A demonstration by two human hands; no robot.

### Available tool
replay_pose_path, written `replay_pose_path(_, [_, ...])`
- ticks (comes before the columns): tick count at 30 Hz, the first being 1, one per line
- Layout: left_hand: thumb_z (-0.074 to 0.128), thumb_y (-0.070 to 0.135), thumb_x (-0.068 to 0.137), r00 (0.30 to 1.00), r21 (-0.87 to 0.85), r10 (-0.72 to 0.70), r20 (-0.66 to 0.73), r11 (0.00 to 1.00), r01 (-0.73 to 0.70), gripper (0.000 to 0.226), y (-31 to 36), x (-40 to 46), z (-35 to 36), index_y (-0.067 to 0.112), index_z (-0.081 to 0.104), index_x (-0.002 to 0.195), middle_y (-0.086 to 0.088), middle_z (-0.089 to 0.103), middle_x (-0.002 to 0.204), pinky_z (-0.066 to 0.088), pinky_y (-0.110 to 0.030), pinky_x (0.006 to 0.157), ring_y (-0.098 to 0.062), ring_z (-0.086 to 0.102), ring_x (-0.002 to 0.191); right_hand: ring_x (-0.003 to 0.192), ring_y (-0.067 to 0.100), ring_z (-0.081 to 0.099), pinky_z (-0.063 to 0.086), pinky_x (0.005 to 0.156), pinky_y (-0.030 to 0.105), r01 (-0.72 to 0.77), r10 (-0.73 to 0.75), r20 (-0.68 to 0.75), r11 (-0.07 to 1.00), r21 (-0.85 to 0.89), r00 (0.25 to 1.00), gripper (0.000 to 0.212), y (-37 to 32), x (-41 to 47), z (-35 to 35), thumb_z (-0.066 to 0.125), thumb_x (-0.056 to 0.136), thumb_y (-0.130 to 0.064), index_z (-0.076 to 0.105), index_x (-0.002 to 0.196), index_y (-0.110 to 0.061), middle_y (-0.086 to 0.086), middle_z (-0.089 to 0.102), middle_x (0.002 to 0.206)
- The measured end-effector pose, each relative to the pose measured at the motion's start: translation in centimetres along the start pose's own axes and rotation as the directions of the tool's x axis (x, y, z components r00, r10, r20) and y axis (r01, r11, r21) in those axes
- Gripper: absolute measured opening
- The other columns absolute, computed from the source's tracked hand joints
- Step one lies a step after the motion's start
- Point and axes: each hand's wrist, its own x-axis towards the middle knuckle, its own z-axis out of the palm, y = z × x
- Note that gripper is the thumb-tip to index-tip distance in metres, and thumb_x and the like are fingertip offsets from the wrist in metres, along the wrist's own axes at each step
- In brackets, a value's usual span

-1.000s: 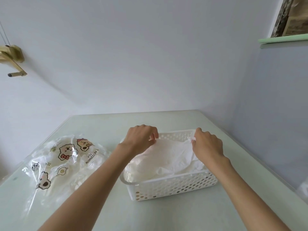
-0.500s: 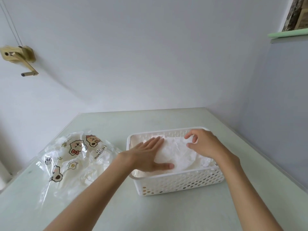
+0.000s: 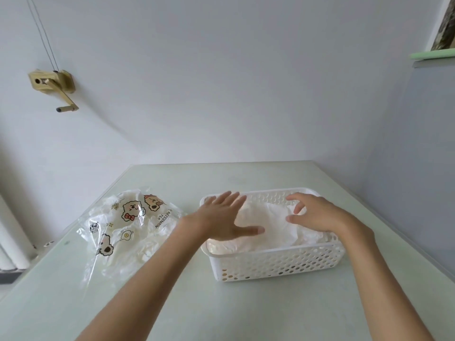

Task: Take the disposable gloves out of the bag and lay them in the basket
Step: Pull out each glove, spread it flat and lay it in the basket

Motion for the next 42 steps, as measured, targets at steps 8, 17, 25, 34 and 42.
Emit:
replay_pose_path(8, [0.065,0.048,0.084,0.937,-0.089,-0.349,-0.001,0.933,0.348,0.079,-9.3,-10.0,-1.7,0.028,0.023,0.148,0.008,0.026,0.152,0.025,-0.030,0.112,-0.016,0.024,0.140,0.095,0.007,0.059,0.044,0.083,0.027,0.250,-0.252,-0.131,0.968,-0.035,0.959,0.024,-6.9,-4.7,0.1,0.053,0.094,-0.037,0.057,0.117,-0.037,-0.020,0.058,0.100])
replay_pose_path(17, [0.054,0.023,0.093,0.852,-0.400,-0.496,0.166,0.756,0.518,0.011,-13.8,-9.8,0.7,0.021,0.064,0.097,0.002,0.070,0.098,0.054,-0.024,0.070,-0.014,0.070,0.084,0.105,0.011,0.053,0.035,0.080,0.024,0.547,-0.556,-0.031,0.826,-0.137,0.831,0.029,-17.7,-4.0,9.0,0.066,0.084,-0.032,0.066,0.113,-0.031,-0.010,0.062,0.107])
replay_pose_path(25, [0.042,0.014,0.100,0.881,-0.615,-0.437,0.180,0.649,0.447,0.020,-14.8,-10.3,0.2,0.012,0.061,0.105,-0.002,0.067,0.092,0.053,-0.018,0.058,-0.016,0.067,0.073,0.087,0.014,0.057,0.037,0.072,0.027,0.611,-0.618,-0.008,0.778,-0.145,0.786,0.014,-18.6,-2.5,11.9,0.064,0.086,-0.037,0.074,0.091,-0.029,-0.011,0.056,0.079])
replay_pose_path(34, [0.045,0.015,0.099,0.908,-0.636,-0.392,0.145,0.666,0.389,0.020,-14.7,-10.8,-0.2,0.015,0.062,0.109,-0.003,0.066,0.106,0.054,-0.022,0.065,-0.023,0.070,0.094,0.108,0.020,0.058,0.042,0.083,0.032,0.611,-0.619,0.060,0.749,-0.256,0.783,0.052,-18.9,-3.5,12.9,0.064,0.083,-0.024,0.050,0.130,-0.040,-0.007,0.055,0.118])
replay_pose_path(42, [0.074,0.014,0.080,0.938,-0.502,-0.193,0.289,0.804,0.320,0.054,-15.3,-11.8,0.0,0.034,0.054,0.125,0.022,0.055,0.121,0.049,-0.016,0.084,-0.005,0.061,0.105,0.081,0.009,0.056,0.035,0.064,0.024,0.581,-0.589,-0.267,0.806,-0.115,0.763,0.006,-18.6,-3.0,10.8,0.065,0.087,-0.030,0.069,0.085,-0.028,-0.012,0.057,0.089])
